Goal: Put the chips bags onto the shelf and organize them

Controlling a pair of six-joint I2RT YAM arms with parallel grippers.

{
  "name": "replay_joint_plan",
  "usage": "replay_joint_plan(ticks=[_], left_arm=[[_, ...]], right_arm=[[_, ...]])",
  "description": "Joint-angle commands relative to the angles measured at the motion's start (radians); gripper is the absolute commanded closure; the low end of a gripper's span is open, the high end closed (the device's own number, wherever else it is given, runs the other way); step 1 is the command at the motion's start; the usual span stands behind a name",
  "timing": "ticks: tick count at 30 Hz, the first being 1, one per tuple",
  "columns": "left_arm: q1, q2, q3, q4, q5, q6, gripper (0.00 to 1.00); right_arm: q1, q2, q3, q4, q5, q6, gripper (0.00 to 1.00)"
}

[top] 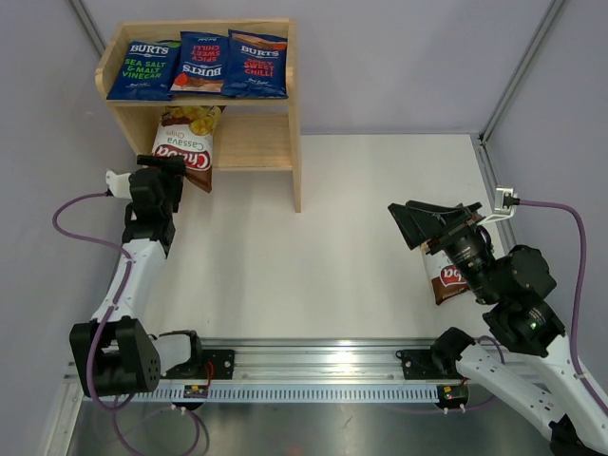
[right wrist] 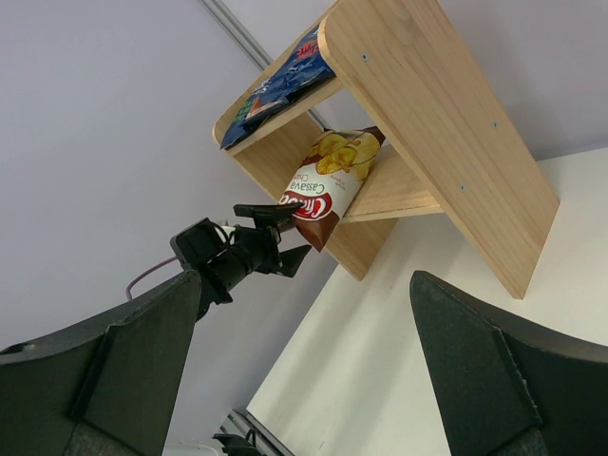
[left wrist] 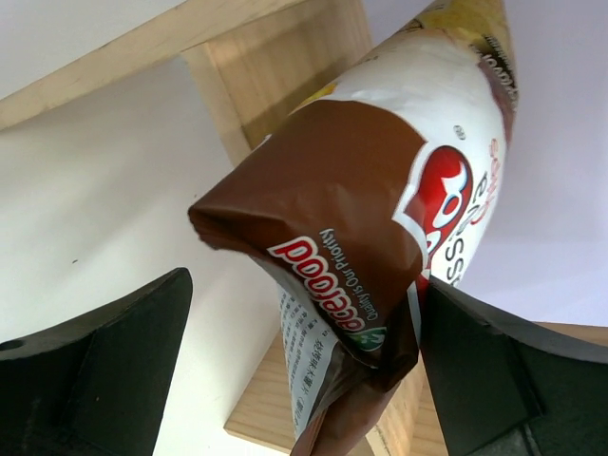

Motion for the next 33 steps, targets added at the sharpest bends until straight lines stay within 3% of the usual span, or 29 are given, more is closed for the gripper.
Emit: replay_joint_plan(ticks=[1, 15, 33], left_arm=[[0.005, 0.035, 0.011, -0.019, -0.012, -0.006, 0.02], [0.007, 0.086, -0.001, 0.136, 0.019, -0.108, 0.01], [0.024, 0.141, 0.090, 0.092, -0.021, -0.135, 0.01]], right_arm=[[0.006, -0.005, -0.008, 0.040, 0.035, -0.015, 0.01], [0.006, -0.002, -0.014, 0.042, 0.050, -0.035, 0.00], [0.005, 0.019, -0.028, 0.052, 0.055, -0.041, 0.01]])
